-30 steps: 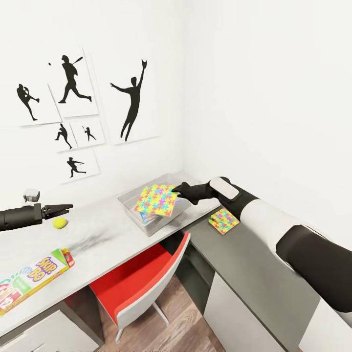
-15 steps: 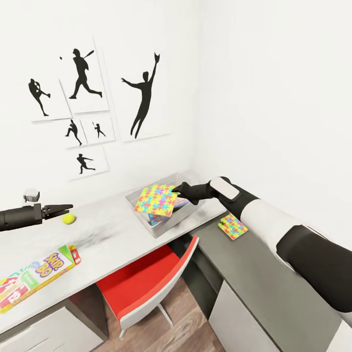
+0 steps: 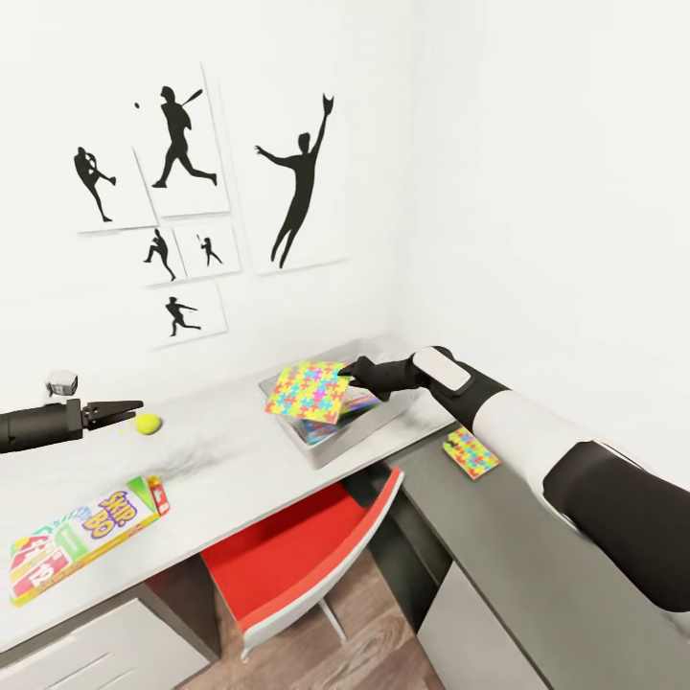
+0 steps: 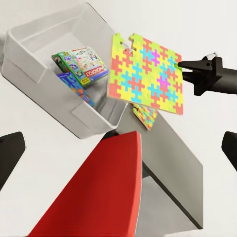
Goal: Put all the toys in the child's room - the three board games (two on the bed and one on the table), the two jigsaw puzzles on the table, and the tennis ball on the table - inside the toy box on the table in the child's room.
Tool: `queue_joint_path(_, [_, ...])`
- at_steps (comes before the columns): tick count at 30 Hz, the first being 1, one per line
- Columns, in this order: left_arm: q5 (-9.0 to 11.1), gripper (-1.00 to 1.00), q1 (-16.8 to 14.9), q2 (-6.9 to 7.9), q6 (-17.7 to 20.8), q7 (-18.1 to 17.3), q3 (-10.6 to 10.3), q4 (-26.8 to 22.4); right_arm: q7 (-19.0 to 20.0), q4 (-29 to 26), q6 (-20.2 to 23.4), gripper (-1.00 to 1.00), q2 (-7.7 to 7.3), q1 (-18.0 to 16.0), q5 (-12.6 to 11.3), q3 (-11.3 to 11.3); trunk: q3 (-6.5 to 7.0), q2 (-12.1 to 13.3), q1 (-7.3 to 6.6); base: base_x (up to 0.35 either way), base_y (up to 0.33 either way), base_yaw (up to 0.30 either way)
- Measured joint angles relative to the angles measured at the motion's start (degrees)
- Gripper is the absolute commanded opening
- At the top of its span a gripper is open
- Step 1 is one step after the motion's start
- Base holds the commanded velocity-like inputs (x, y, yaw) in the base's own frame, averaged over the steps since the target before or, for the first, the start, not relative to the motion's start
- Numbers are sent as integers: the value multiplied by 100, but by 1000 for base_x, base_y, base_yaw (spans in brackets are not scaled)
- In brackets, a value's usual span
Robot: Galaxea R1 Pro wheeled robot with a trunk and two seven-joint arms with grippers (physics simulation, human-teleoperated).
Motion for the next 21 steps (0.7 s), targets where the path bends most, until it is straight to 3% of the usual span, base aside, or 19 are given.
queue_joint_path(6, [7, 100, 0, 0, 3, 0, 0, 1, 2, -1, -2, -100, 2, 1, -1, 0, -2, -1, -1, 29, 63, 3])
queue_joint_path(21, [15, 100, 0, 0, 5, 0, 4, 0, 8, -2, -1, -100, -22, 14, 0, -4, -2, -1, -2, 182, 100, 0])
